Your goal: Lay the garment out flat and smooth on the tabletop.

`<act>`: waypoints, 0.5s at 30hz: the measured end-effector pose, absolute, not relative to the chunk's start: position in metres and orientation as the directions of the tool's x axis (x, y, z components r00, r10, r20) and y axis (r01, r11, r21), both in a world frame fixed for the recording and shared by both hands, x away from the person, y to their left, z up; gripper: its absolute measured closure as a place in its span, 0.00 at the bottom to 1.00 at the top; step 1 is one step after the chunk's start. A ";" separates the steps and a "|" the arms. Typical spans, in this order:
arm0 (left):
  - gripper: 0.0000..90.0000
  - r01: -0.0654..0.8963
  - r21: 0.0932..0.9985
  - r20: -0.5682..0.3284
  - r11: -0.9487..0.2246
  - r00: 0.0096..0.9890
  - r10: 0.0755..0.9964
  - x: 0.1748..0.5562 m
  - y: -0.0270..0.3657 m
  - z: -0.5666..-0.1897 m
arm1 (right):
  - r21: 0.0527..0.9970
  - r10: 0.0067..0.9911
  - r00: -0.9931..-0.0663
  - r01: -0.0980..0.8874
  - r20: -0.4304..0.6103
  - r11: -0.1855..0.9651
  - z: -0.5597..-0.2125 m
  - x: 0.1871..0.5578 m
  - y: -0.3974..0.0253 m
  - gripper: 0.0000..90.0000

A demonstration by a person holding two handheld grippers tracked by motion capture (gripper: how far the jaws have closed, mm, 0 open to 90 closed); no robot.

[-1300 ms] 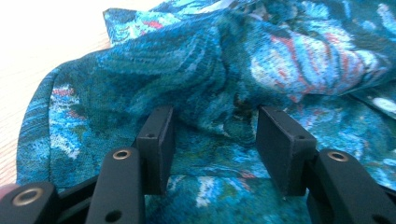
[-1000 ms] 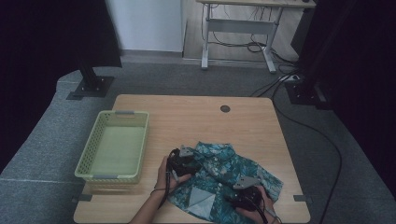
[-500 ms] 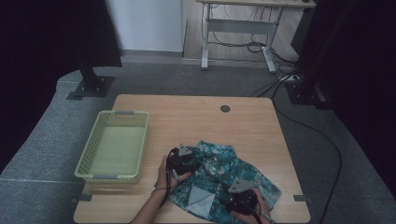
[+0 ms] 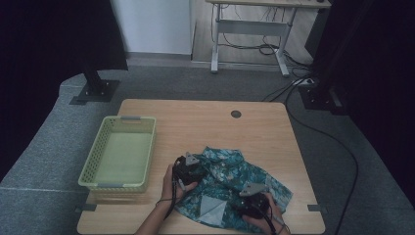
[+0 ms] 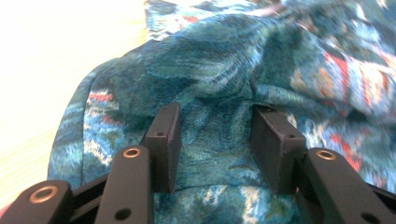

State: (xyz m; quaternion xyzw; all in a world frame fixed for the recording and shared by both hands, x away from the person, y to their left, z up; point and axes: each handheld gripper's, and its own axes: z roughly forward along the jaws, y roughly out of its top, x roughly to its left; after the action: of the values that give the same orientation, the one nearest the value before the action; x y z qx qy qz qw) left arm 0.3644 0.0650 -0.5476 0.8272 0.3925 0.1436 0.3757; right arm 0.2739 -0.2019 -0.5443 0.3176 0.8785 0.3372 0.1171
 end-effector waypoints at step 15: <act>0.57 0.542 0.749 -0.073 -0.383 0.641 0.764 0.359 0.073 -0.550 | 0.692 0.624 -0.780 0.469 0.033 0.549 -0.529 0.296 -0.188 0.52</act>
State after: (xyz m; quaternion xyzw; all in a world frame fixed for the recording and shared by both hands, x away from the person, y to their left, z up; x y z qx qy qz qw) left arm 0.3590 0.0728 -0.5496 0.8189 0.3987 0.1439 0.3870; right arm 0.2965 -0.1884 -0.5290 0.3130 0.8733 0.3571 0.1089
